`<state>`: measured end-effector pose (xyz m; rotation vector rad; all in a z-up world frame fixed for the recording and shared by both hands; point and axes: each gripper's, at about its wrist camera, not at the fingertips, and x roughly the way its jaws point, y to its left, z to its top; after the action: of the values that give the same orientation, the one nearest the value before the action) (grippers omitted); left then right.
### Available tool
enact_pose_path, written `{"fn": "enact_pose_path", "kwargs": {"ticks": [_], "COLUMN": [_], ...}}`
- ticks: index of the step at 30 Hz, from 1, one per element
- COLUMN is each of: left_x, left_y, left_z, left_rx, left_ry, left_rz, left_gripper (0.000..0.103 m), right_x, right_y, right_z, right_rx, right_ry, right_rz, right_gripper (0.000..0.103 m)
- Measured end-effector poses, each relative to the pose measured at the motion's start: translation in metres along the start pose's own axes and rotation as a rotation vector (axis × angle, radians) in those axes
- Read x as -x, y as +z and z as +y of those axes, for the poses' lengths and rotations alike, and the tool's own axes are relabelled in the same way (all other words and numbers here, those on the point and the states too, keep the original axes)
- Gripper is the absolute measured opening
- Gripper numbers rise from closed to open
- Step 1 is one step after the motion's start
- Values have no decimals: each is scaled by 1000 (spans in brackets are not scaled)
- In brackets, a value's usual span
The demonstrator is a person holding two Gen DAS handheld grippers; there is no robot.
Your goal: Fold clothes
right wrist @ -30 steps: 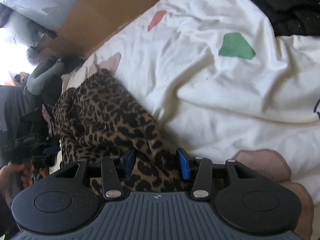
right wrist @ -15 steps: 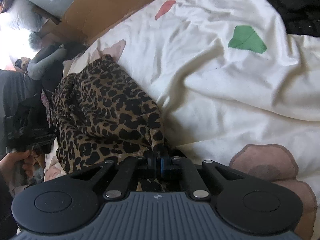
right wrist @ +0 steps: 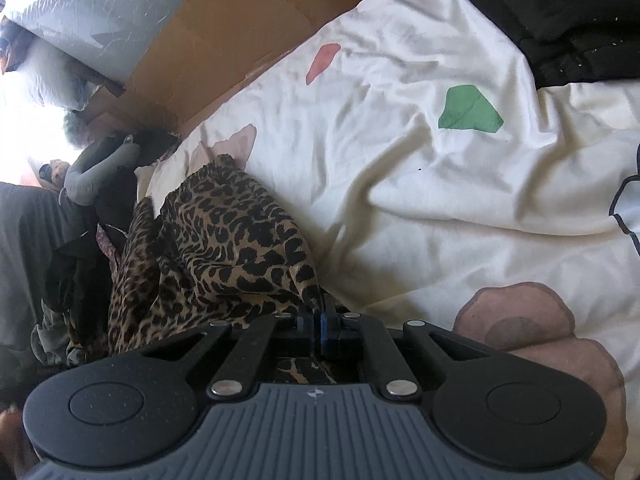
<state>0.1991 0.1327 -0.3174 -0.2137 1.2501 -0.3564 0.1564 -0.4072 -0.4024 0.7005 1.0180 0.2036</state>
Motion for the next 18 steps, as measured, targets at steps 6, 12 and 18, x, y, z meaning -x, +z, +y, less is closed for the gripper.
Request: {"fn": "enact_pose_path", "kwargs": {"ticks": [6, 12, 18], "left_x": [2, 4, 5], "left_y": [-17, -30, -44], "left_z": [-2, -4, 4], "left_rx": [5, 14, 29], "left_ry": [-36, -57, -67], "left_rz": [23, 53, 98], "left_gripper": [4, 4, 4], "right_x": [10, 20, 26], "right_y": [5, 6, 2], "right_z": [-1, 1, -1], "right_rx": [-9, -6, -9], "right_ry": [-6, -16, -23], "right_rz": [-18, -26, -13], "right_gripper": [0, 0, 0]}}
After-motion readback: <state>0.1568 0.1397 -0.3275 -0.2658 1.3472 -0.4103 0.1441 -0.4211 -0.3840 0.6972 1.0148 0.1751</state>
